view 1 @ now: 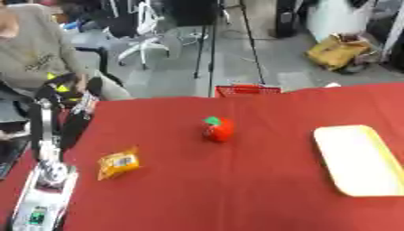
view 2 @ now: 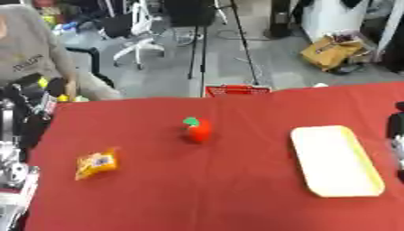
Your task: Pick up objects on the table and place them in the box.
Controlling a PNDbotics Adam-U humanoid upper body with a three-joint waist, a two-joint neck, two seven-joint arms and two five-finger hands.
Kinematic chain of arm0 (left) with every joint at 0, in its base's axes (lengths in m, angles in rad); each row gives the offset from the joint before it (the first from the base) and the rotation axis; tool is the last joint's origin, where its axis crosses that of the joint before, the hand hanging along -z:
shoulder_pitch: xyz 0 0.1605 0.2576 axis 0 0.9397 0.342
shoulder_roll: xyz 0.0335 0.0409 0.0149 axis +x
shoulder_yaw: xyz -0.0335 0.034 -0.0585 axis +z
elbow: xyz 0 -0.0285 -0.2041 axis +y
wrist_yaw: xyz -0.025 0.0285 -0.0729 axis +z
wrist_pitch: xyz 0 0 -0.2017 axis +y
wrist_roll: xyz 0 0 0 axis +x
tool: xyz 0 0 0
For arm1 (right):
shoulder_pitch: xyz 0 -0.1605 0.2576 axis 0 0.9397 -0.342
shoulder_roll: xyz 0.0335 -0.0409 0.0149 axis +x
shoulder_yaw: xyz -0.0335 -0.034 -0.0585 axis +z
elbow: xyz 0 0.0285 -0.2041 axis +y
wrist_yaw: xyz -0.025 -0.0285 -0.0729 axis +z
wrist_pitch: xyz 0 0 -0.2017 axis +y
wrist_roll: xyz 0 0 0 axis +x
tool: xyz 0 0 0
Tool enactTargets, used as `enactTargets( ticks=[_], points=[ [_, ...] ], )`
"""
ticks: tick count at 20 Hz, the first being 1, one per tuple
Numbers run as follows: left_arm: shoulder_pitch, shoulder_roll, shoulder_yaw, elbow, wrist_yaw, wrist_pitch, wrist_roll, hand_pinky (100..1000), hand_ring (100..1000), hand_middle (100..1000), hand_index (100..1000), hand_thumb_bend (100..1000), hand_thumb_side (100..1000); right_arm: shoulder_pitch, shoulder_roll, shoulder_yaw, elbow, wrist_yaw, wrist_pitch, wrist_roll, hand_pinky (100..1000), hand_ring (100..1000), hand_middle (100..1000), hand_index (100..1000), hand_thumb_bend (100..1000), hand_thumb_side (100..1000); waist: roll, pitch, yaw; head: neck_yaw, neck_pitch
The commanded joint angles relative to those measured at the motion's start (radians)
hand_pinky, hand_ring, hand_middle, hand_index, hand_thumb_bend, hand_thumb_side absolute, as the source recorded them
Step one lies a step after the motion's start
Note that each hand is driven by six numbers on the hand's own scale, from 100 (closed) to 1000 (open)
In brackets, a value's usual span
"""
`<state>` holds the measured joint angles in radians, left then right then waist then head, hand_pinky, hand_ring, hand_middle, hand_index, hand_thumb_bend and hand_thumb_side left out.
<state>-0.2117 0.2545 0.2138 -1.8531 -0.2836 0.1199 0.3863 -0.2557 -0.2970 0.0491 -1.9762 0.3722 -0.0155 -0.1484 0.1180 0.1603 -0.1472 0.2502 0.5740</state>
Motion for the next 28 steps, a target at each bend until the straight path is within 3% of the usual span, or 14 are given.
enactTargets(
  ticks=[1, 11, 19, 22, 26, 28],
  points=[
    [-0.006, 0.032, 0.011, -0.018, -0.007, 0.0, -0.003, 606, 640, 774, 791, 795, 701, -0.012, -0.011, -0.009, -0.024, 0.005, -0.001, -0.002, 614, 627, 603, 747, 299, 660, -0.014, -0.011, 0.0, -0.001, -0.009],
    [0.0, 0.057, 0.008, -0.011, -0.017, 0.011, -0.025, 611, 641, 758, 792, 809, 690, -0.012, -0.012, -0.009, -0.024, 0.005, 0.0, -0.001, 614, 626, 603, 747, 302, 660, -0.012, -0.013, -0.001, -0.001, -0.011],
    [0.01, 0.138, -0.007, 0.029, -0.121, 0.068, -0.164, 626, 638, 710, 789, 870, 637, -0.011, -0.014, -0.008, -0.024, 0.006, 0.0, 0.002, 614, 626, 602, 747, 303, 659, -0.008, -0.014, -0.005, -0.005, -0.011],
    [0.011, 0.213, -0.042, 0.095, -0.214, 0.115, -0.327, 690, 671, 712, 799, 918, 567, -0.009, -0.017, -0.006, -0.024, 0.006, 0.0, 0.003, 614, 626, 602, 747, 304, 660, -0.002, -0.018, -0.008, -0.007, -0.009],
    [-0.051, 0.292, -0.087, 0.242, -0.379, 0.164, -0.66, 728, 694, 714, 805, 932, 503, -0.007, -0.018, -0.003, -0.024, 0.005, 0.001, 0.009, 614, 626, 602, 747, 305, 661, 0.0, -0.024, -0.011, -0.008, -0.009],
    [-0.091, 0.311, -0.099, 0.309, -0.418, 0.17, -0.779, 733, 697, 712, 805, 936, 483, -0.007, -0.018, -0.003, -0.024, 0.005, 0.001, 0.01, 614, 626, 602, 747, 305, 661, -0.001, -0.026, -0.013, -0.009, -0.011]
  ],
)
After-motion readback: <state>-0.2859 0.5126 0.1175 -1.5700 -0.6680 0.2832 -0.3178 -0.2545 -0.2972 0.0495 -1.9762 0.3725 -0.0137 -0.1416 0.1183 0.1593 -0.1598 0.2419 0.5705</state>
